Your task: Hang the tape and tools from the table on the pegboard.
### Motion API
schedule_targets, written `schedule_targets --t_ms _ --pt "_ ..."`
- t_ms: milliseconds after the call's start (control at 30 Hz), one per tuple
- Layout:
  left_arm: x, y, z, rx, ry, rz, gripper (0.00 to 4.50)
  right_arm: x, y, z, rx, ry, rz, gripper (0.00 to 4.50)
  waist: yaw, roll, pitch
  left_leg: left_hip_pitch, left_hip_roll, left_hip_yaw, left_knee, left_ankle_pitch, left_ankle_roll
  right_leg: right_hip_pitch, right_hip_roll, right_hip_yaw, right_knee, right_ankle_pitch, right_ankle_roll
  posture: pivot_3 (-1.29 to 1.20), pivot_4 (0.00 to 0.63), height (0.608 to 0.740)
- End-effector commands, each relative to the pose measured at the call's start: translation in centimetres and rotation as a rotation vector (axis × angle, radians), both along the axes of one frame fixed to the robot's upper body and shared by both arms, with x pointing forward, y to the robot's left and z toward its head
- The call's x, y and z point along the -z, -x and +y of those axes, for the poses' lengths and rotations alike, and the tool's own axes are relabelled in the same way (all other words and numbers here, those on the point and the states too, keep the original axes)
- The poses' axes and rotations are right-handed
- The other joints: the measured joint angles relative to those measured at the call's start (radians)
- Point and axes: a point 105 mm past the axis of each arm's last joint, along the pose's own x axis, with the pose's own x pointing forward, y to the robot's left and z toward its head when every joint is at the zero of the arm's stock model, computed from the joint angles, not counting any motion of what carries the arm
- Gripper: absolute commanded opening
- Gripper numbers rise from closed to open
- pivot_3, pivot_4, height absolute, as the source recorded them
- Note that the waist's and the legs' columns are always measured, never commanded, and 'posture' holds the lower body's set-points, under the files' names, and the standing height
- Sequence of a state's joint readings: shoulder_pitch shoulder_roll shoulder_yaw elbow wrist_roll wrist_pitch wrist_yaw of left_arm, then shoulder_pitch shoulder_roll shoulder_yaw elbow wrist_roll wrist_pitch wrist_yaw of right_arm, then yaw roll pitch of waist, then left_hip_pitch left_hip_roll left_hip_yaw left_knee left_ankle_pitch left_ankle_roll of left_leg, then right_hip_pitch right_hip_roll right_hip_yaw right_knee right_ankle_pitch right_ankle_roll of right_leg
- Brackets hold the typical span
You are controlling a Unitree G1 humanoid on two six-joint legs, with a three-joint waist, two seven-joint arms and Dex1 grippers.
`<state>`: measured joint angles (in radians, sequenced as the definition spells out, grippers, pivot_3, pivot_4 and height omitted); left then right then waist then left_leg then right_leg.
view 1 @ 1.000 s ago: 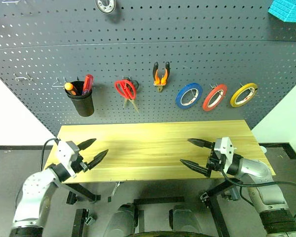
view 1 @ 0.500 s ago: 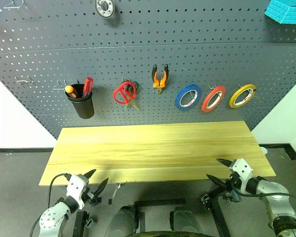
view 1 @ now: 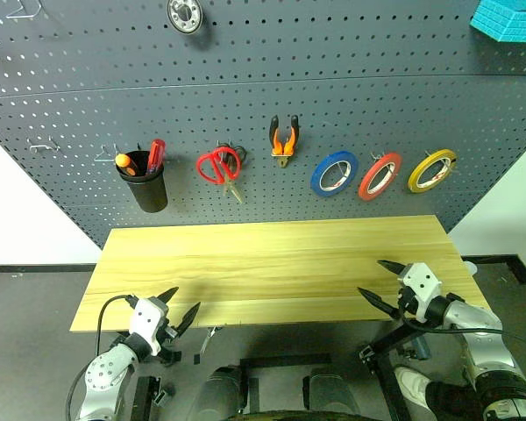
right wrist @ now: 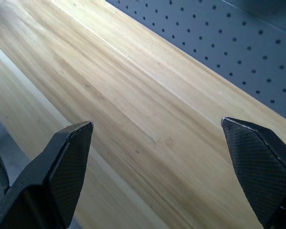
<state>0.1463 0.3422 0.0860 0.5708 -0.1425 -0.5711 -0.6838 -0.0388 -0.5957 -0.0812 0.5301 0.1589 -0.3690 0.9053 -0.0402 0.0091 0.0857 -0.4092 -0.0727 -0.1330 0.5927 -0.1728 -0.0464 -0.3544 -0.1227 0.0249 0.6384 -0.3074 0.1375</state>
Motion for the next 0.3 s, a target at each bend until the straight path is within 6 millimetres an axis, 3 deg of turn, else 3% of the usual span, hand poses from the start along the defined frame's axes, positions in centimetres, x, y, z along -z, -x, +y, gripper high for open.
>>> schedule_targets --t_ms 33,300 --pt "-0.8 0.0 -0.2 -0.004 0.001 -0.039 3.55 -1.9 -0.7 1.2 -0.025 -0.011 -0.044 4.50 0.000 0.000 0.000 0.000 0.000 0.000 0.000 0.000 0.000 0.000 0.000 0.000 0.000 0.000 0.000 -0.03 0.038 0.725" --pt "-1.0 0.7 -0.3 -0.002 0.000 -0.040 3.55 -3.1 -1.3 2.0 -0.034 -0.008 -0.035 4.50 0.008 0.000 0.000 0.000 0.001 0.000 0.000 0.000 0.000 0.000 -0.002 0.000 0.000 0.000 0.000 -0.02 0.038 0.725"
